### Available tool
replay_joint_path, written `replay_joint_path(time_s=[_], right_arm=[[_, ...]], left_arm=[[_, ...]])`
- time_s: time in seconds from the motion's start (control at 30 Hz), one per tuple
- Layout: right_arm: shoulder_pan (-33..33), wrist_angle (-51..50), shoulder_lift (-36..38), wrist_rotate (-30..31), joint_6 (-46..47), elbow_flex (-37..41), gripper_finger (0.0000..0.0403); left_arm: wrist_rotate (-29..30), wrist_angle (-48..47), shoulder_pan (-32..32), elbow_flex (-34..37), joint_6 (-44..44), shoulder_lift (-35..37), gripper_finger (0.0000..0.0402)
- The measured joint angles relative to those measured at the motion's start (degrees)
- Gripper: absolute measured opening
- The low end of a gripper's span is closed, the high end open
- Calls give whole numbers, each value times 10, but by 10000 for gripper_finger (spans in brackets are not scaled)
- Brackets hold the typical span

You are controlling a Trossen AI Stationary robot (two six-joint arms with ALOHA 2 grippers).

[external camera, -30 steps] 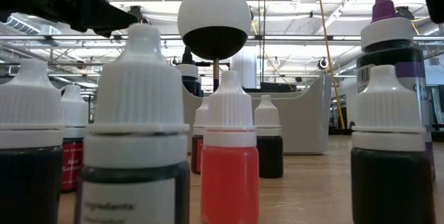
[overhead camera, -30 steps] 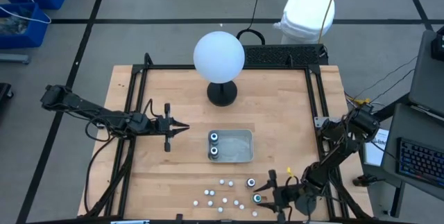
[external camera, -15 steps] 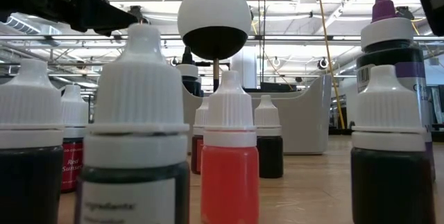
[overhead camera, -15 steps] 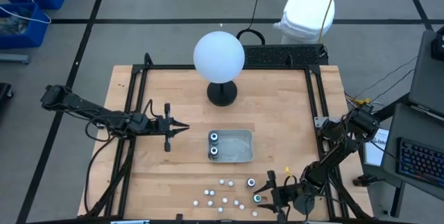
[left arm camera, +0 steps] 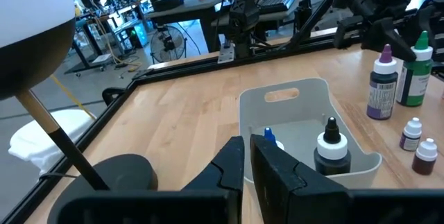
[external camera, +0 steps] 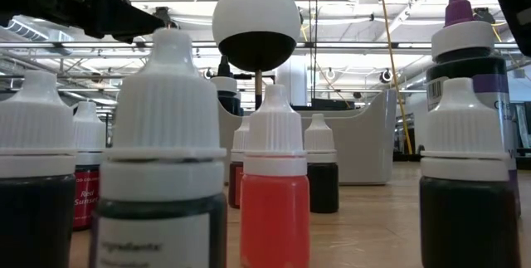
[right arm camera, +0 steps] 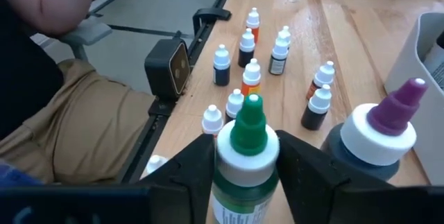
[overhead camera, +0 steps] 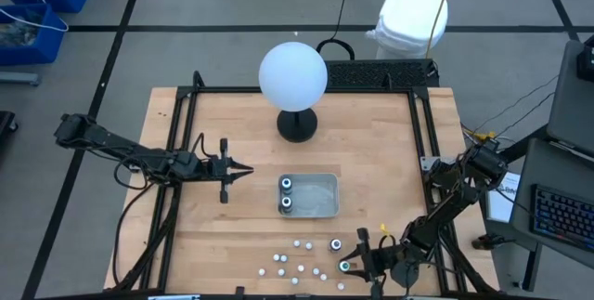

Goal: Pick & Place food coloring
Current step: Put the large green food coloring bottle into the gray bin

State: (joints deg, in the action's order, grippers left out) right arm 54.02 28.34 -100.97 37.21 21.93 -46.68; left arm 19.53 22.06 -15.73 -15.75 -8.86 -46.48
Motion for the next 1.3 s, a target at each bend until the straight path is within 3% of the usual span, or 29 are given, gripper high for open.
replay_joint_path(time_s=[0.33,0.63,0.73,0.83,0.93,1.07,1.3], right_arm=[[0,22,1,-2,-16,0,111],[1,21,92,-104,-126,-26,110],[-5,22,145,-83,-192,-32,112],[-22,28,207,-6,-258,-35,115],[-58,-13,264,18,-314,-35,112],[-144,-77,300,11,-310,-35,110],[-313,-95,253,-151,-254,-34,110]], left_arm=[[0,0,0,0,0,0,35],[0,0,0,0,-7,0,35],[0,0,0,0,-11,0,35],[0,0,0,0,-7,0,35],[0,0,0,0,4,0,35],[0,-14,0,0,21,0,35],[0,-59,0,0,60,0,35]])
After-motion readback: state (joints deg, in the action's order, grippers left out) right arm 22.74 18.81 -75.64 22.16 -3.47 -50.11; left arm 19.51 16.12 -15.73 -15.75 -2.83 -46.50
